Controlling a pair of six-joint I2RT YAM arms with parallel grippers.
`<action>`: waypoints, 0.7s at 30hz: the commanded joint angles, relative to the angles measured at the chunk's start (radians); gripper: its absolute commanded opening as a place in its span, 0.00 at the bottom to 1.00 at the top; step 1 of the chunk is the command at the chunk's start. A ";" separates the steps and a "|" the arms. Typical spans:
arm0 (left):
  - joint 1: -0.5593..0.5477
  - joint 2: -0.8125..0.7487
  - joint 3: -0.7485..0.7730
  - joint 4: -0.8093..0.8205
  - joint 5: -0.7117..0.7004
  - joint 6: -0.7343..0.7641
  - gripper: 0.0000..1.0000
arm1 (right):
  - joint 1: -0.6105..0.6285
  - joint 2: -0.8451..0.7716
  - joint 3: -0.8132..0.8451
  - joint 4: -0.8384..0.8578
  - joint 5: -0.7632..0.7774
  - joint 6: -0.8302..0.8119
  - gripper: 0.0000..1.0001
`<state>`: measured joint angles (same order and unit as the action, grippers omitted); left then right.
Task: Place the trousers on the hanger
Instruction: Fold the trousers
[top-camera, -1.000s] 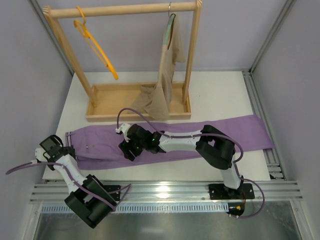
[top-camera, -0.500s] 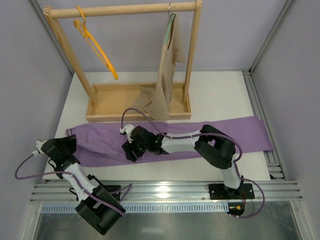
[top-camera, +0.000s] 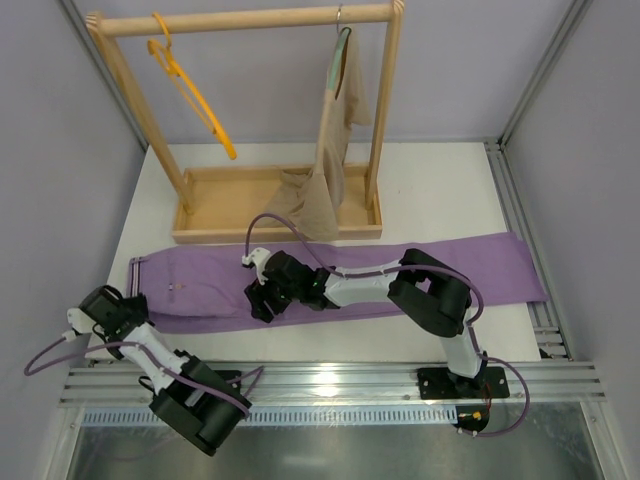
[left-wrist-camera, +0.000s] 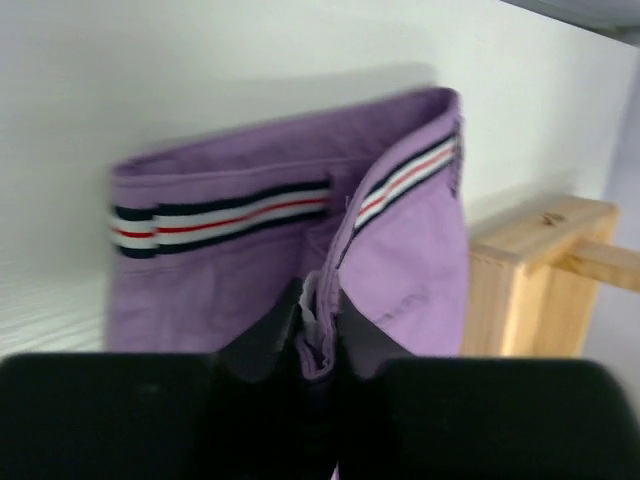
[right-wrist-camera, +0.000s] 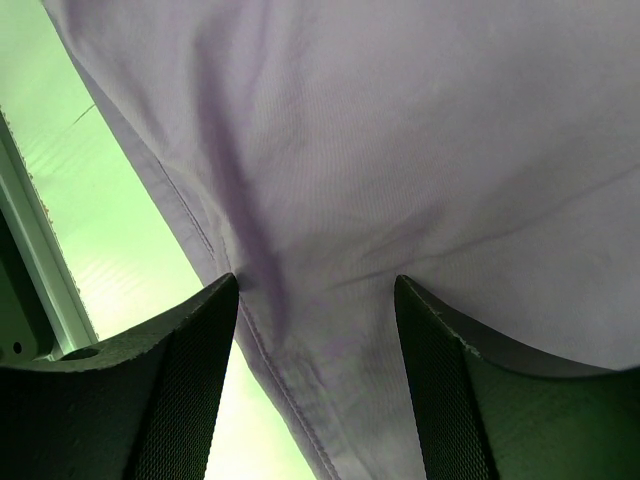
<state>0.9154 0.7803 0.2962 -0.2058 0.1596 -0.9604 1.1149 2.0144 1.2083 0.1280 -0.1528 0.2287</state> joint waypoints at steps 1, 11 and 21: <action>0.037 0.045 0.073 -0.116 -0.150 0.003 0.25 | -0.010 -0.016 -0.035 0.010 0.002 0.006 0.67; 0.040 0.316 0.268 -0.327 -0.390 0.000 0.72 | -0.017 -0.031 -0.038 0.005 0.001 0.008 0.67; 0.042 0.356 0.236 -0.248 -0.293 0.037 0.71 | -0.020 -0.026 -0.024 0.009 -0.008 0.009 0.67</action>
<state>0.9497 1.1595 0.5430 -0.4816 -0.1379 -0.9432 1.1034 2.0087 1.1889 0.1574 -0.1658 0.2394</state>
